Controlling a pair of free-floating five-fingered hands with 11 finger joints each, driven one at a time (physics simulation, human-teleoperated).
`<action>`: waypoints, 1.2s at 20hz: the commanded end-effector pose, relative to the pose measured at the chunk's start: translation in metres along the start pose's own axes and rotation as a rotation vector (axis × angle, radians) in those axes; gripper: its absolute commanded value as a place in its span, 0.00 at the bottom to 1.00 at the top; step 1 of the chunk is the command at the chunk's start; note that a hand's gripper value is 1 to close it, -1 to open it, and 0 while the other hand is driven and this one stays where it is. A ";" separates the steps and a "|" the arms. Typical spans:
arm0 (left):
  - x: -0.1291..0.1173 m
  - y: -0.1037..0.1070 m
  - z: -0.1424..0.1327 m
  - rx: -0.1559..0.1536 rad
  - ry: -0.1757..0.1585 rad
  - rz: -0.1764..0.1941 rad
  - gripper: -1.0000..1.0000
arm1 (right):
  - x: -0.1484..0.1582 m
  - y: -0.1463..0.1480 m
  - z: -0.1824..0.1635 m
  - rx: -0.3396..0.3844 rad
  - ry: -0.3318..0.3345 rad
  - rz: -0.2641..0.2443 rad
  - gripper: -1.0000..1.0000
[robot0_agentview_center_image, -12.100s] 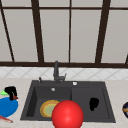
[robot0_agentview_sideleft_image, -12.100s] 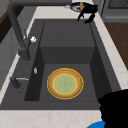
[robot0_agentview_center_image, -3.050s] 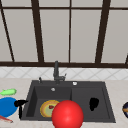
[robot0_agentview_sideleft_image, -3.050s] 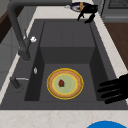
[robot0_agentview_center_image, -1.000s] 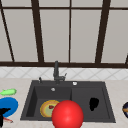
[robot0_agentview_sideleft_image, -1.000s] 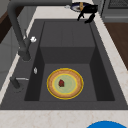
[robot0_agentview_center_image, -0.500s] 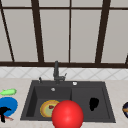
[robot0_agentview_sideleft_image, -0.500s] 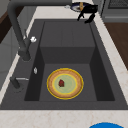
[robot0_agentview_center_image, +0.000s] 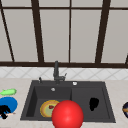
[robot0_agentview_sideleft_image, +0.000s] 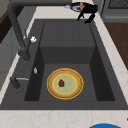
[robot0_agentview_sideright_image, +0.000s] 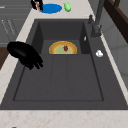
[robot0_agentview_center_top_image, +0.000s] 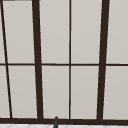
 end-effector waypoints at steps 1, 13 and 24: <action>0.000 0.000 0.001 0.000 0.000 0.003 1.00 | 0.000 0.000 0.000 0.000 0.000 0.000 0.50; 0.008 0.023 -0.008 0.020 -0.003 0.031 1.00 | 0.000 0.000 0.000 0.000 0.000 0.000 0.50; 0.020 0.044 -0.018 0.018 0.002 -0.015 1.00 | 0.000 0.000 0.000 0.000 0.000 0.000 0.50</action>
